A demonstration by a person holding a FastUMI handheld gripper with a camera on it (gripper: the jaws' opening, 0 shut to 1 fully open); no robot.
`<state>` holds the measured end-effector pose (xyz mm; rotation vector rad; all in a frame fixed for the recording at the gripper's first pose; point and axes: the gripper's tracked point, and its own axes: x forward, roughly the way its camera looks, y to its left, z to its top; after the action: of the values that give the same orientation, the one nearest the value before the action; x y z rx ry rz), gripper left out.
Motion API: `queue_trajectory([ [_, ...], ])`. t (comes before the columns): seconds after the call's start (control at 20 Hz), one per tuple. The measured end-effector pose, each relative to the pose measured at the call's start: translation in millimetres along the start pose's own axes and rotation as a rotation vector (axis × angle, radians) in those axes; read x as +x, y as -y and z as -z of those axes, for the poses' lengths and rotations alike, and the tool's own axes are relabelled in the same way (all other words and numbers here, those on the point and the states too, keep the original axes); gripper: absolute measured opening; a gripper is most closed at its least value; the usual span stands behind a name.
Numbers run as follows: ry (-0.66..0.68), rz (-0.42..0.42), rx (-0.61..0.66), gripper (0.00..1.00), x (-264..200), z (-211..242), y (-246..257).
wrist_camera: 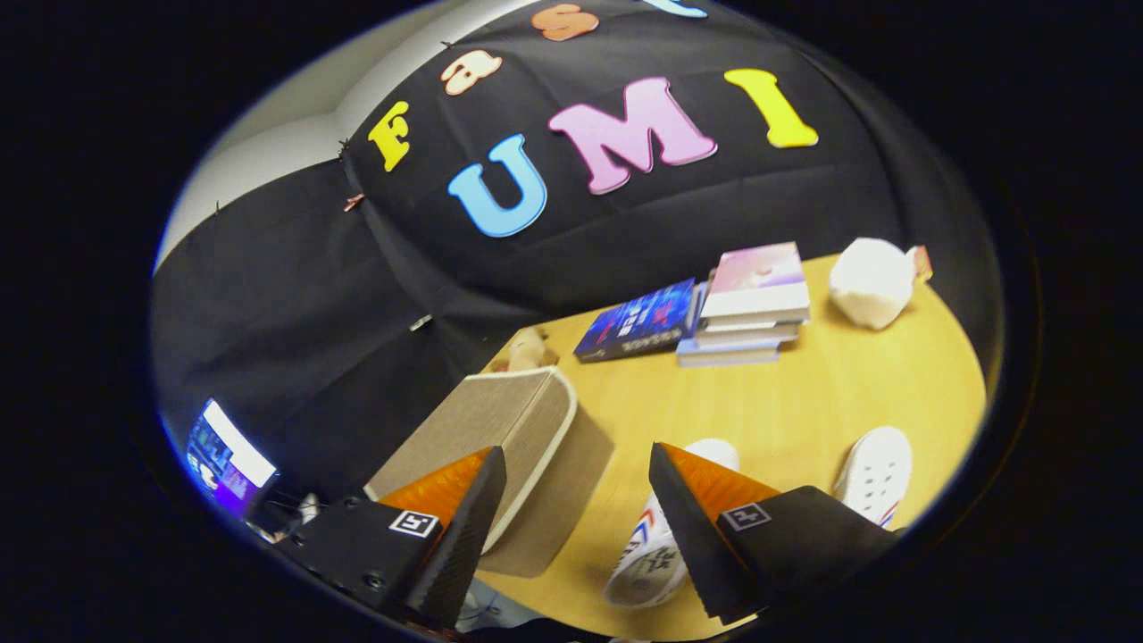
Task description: Open the storage box then place both shoes into the box .Put the left shoe in first, then the right shoe, with the right side of both shoes facing outward in a uniform manner.
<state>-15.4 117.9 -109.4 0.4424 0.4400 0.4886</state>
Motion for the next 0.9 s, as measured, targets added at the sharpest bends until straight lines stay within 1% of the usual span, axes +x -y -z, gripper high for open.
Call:
queue_trajectory([
  [0.25, -0.161, -0.243, 0.152, 0.98, 3.7, 46.6, -40.5],
  [0.4, -0.240, -0.367, 0.260, 0.99, 11.9, 71.0, -53.8],
  [0.6, -0.320, -0.439, 0.391, 0.98, 22.9, 93.0, -56.2],
  [0.7, -0.336, -0.480, 0.446, 0.97, 25.3, 93.0, -59.6],
  [0.9, -0.348, -0.525, 0.521, 0.96, 33.4, 93.6, -67.4],
])
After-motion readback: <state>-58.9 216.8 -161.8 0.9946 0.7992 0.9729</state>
